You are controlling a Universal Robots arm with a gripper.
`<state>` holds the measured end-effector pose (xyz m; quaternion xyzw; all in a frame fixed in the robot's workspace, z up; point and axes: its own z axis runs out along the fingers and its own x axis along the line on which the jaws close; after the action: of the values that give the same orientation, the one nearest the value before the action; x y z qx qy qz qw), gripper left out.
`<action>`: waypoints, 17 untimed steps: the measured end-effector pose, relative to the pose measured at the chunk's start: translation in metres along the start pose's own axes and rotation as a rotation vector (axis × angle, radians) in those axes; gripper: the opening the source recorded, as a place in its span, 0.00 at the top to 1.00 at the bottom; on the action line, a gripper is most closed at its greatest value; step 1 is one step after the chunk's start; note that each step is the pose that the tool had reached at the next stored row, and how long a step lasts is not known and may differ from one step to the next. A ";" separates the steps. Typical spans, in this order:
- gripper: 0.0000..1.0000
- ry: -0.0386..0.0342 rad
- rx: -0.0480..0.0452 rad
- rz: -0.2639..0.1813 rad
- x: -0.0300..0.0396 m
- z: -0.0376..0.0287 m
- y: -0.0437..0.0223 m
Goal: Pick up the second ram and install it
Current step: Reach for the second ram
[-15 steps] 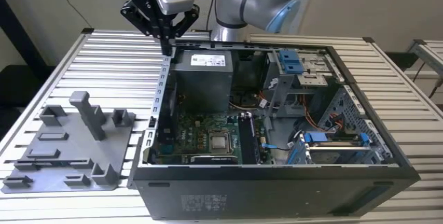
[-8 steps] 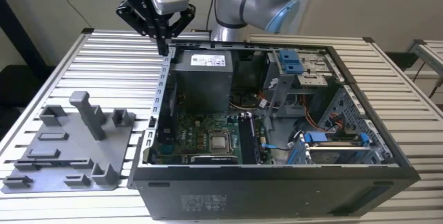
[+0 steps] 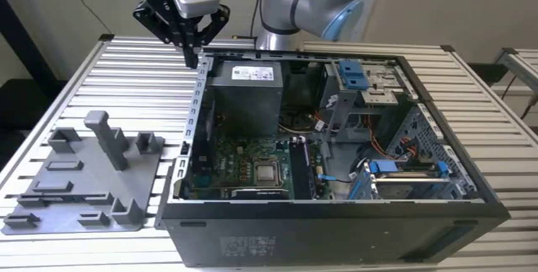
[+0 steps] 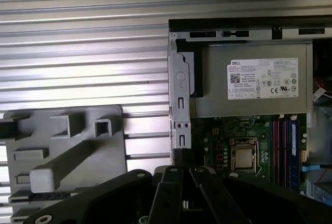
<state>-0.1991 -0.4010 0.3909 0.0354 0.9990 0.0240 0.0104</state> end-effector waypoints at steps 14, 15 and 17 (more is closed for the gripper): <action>0.89 0.0013 0.0001 0.000 0.0112 0.0002 -0.0012; 0.89 0.0017 0.0002 0.000 0.0117 0.0002 -0.0013; 0.89 0.0020 0.0003 0.000 0.0132 0.0002 -0.0014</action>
<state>-0.2124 -0.4014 0.3904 0.0354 0.9990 0.0239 0.0094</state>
